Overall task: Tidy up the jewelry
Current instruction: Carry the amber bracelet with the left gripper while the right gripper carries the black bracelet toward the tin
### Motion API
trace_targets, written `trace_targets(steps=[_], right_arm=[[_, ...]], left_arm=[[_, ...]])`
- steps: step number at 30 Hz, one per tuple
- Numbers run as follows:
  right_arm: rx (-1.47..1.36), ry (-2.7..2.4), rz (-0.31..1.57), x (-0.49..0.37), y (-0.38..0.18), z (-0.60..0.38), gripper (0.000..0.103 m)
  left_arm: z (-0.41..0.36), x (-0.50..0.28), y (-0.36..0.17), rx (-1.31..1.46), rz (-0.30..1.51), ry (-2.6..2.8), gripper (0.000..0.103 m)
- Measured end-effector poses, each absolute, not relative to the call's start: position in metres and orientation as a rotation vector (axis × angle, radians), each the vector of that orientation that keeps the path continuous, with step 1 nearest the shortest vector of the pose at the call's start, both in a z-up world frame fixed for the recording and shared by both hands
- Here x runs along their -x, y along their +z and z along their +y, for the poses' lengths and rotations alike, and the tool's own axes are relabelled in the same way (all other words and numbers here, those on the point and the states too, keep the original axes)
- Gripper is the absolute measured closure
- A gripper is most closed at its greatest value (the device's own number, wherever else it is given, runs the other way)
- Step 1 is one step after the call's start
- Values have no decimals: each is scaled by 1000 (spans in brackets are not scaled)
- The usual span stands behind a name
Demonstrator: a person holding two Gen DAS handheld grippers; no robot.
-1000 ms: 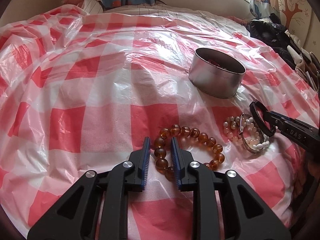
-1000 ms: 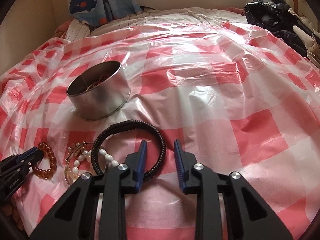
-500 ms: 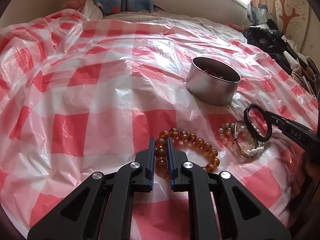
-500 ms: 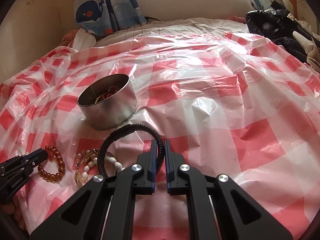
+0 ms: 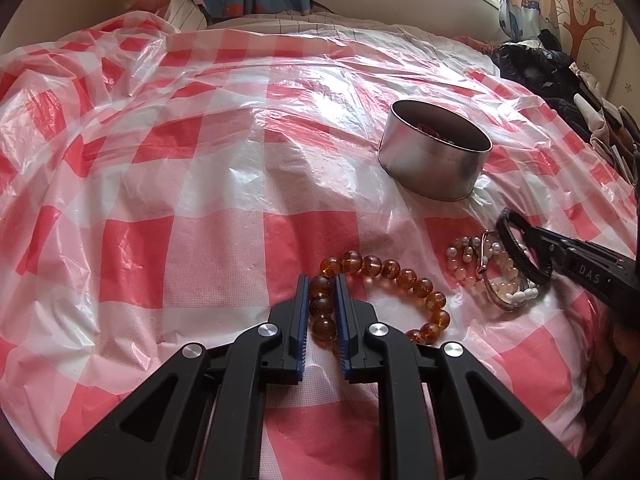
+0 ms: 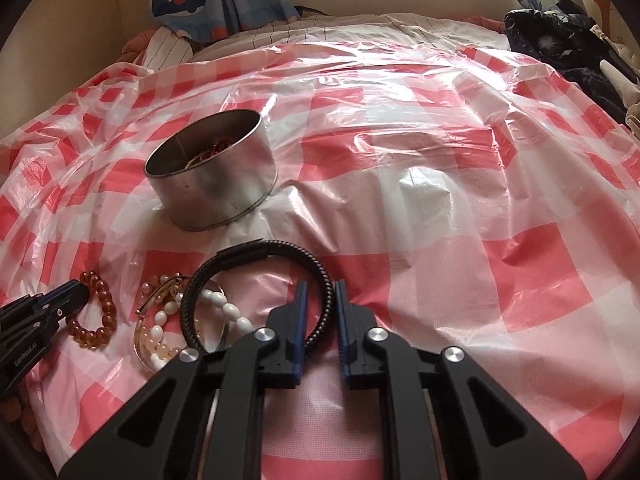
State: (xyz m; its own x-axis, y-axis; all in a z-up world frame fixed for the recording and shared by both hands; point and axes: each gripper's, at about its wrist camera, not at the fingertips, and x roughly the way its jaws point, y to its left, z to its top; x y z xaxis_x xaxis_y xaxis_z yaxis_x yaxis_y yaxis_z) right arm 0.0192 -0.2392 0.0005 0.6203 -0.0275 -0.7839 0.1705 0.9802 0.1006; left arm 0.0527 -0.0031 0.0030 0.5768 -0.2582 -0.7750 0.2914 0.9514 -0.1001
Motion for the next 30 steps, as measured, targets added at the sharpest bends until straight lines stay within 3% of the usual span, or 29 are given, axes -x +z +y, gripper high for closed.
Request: trace_targets(steps=[7,12,15,19,22,25,27,30], right_arm=[[-215,-117,867,-16,4,-245,94],[-218,-121,872,-18,3,-246,94],[-217,-121,877,-19,2,-246,75],[-209,-123,881,-19,1,-244,73],[-198,-126,891,-20,0,-242,75],[-185,-114,899,-20,-1,-239,90],[-190,-110,889,-19,0,-240,94],[-242,-90,860,-14,4,-245,95]], left_arm=[[-4,-52,3,-46,899,-318,89],[-9,-50,4,-71,895,-325,77],[-10,-49,5,-78,893,-328,73],[-10,-49,5,-80,893,-328,72],[-10,-49,5,-81,893,-327,72],[-11,-49,5,-86,890,-326,72],[-12,-48,6,-89,889,-342,85],[-14,-45,10,-75,882,-381,93]])
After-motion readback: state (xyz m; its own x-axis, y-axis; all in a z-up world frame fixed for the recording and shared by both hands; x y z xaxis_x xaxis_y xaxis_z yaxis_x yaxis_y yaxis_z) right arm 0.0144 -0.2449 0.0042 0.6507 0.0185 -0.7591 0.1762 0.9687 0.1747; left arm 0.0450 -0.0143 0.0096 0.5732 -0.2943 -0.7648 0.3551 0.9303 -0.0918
